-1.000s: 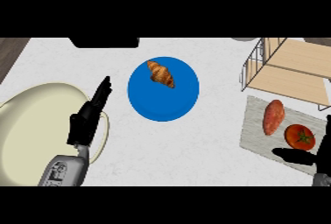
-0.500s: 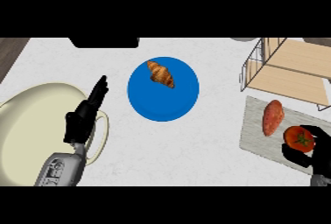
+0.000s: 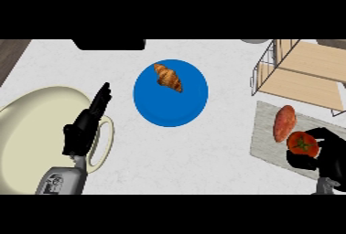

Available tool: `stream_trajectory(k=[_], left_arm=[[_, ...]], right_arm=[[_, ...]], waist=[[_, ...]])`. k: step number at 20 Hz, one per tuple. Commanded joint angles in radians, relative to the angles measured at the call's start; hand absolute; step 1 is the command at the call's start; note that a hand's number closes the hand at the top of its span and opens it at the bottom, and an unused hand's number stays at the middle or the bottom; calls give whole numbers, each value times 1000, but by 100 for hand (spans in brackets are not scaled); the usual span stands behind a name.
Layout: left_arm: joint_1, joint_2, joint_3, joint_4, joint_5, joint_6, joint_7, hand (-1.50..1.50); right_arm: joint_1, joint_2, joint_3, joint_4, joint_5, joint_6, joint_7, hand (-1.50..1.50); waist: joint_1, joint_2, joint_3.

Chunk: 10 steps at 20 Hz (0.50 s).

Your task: Pick the tomato from the placemat and place it in the tiered shelf

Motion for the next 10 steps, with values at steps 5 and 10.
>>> stream_trajectory(k=[5,10], left_arm=[[-30,-17,-23,35,-5,-14,-21,0],[9,-13,-22,-38,-15,5,22,0]], right_arm=[[-189,210,391,1,96,219,132,150],[-319,214,554,-116,-7,100,352,150]], waist=[[52,10,1],[28,-2,5]])
